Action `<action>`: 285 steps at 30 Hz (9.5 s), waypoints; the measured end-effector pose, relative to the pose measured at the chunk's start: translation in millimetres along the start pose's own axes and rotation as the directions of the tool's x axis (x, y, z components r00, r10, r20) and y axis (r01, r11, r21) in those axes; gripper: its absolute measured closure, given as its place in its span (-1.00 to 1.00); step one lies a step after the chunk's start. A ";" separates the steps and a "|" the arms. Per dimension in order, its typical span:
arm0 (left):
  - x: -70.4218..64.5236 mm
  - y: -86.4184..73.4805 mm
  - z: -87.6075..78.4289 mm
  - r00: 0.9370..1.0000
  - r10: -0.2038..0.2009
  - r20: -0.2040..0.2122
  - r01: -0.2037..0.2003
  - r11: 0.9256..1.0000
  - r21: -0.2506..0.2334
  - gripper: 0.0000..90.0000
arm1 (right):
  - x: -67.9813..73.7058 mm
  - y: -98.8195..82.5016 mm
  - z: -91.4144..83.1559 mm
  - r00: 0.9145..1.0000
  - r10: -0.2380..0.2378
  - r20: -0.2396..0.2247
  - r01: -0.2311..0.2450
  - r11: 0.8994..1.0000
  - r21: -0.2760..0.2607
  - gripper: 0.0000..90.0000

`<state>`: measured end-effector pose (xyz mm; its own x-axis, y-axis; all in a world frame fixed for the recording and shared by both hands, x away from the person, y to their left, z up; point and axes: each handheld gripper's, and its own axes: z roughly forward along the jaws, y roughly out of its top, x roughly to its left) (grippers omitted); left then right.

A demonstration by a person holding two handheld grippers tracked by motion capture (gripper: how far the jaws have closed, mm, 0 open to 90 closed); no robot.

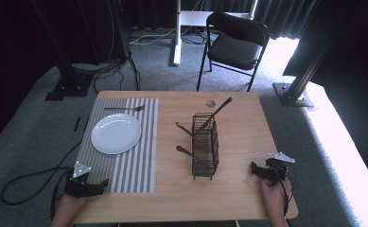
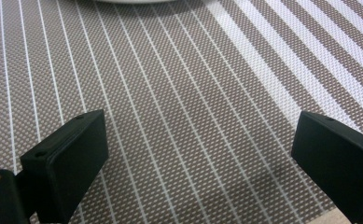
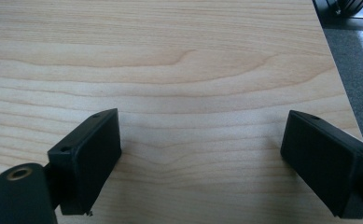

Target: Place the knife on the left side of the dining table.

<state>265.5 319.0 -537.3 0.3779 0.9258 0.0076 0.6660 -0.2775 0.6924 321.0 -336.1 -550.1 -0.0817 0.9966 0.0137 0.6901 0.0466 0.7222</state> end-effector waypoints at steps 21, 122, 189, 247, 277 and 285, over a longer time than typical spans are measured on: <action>-44.0 30.8 -0.9 0.986 0.109 0.128 -0.104 0.994 -0.046 -0.91 | 0.0 0.0 0.0 1.000 0.000 0.000 0.000 1.000 0.000 -0.74; -210.3 173.7 -28.5 0.883 0.251 0.396 -0.107 0.930 -0.351 0.64 | -0.4 -0.2 -0.3 1.000 0.003 0.004 -0.003 1.000 -0.003 -0.71; -272.3 236.0 25.1 0.757 0.423 0.498 -0.076 0.814 -0.576 0.86 | -0.6 -0.1 -0.5 1.000 0.005 0.004 -0.005 1.000 -0.004 -0.70; -193.9 254.2 -119.1 0.807 0.416 0.418 -0.037 0.743 -0.669 0.86 | -0.5 -0.2 -0.5 1.000 0.005 0.006 -0.005 1.000 -0.003 -0.70; -106.8 183.3 -61.6 0.975 0.055 0.217 0.083 0.812 -0.578 0.86 | -0.4 -0.2 -0.5 1.000 0.006 0.006 -0.006 1.000 -0.003 -0.70; -93.5 176.2 -31.4 0.978 -0.021 0.209 0.133 0.830 -0.541 0.86 | -0.4 -0.2 -0.4 1.000 0.007 0.006 -0.007 1.000 -0.004 -0.70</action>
<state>327.3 191.6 -393.4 0.4898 0.8575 -0.1576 0.2553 0.0318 0.9663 320.6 -336.5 -550.0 -0.0728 0.9972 0.0147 0.6878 0.0395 0.7248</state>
